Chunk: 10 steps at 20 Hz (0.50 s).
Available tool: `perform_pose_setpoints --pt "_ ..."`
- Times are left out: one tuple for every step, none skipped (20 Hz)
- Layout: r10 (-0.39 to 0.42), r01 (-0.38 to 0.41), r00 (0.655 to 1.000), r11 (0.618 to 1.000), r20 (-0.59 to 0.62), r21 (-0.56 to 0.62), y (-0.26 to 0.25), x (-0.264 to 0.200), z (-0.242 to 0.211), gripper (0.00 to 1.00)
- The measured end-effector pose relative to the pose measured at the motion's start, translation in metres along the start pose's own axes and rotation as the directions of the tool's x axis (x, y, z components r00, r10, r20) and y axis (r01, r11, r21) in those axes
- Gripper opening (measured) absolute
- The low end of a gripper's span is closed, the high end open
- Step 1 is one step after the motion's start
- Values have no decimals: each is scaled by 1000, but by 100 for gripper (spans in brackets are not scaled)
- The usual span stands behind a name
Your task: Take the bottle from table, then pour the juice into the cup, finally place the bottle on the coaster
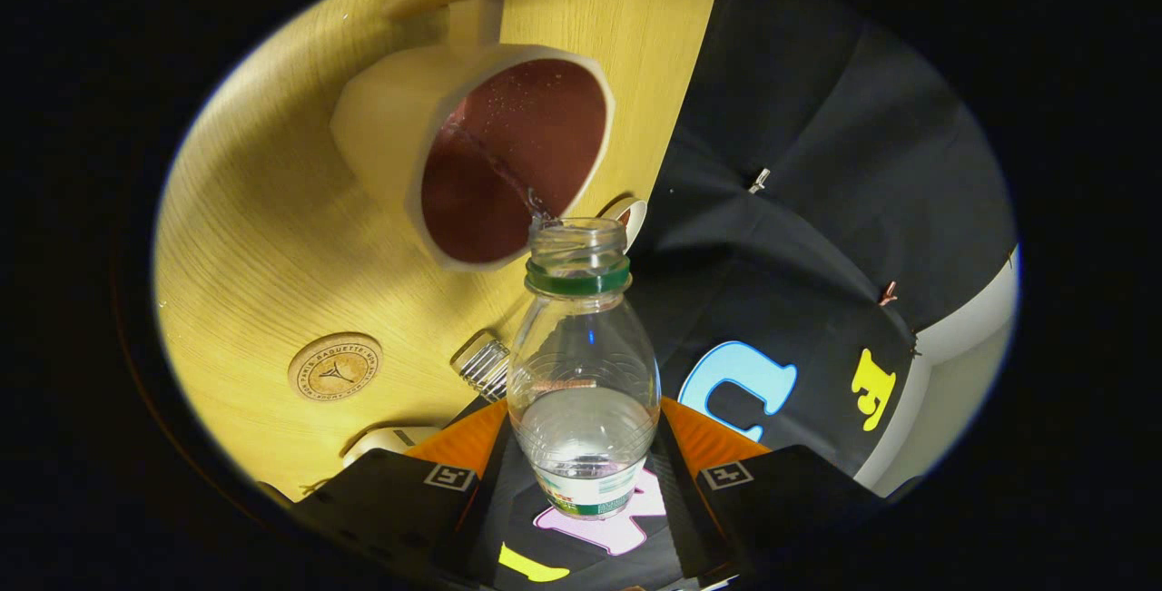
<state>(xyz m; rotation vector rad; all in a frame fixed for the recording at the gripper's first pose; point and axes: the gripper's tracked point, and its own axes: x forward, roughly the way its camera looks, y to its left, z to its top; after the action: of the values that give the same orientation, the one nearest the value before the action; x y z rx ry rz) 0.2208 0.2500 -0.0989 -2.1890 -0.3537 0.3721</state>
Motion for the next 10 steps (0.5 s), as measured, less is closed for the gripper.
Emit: perform_pose_setpoints --pt "-1 1 1000 1000 2 -8 -1 1 0 75" --pt "0 0 1000 1000 5 -18 -1 0 1 75" --pt "-2 3 1000 999 10 -32 -2 1 2 75" --pt "-7 8 1000 999 16 -50 -5 0 3 75" --pt "-11 12 1000 998 22 -68 -6 -1 5 74" --pt "-12 14 1000 997 28 -78 -6 0 5 75" --pt "-12 15 999 997 31 -82 -6 0 5 74" --pt "-14 16 999 996 32 -88 -7 0 5 74" --pt "-15 18 999 995 31 -95 -8 -2 6 74" --pt "-16 19 999 995 31 -103 -10 -2 7 74"
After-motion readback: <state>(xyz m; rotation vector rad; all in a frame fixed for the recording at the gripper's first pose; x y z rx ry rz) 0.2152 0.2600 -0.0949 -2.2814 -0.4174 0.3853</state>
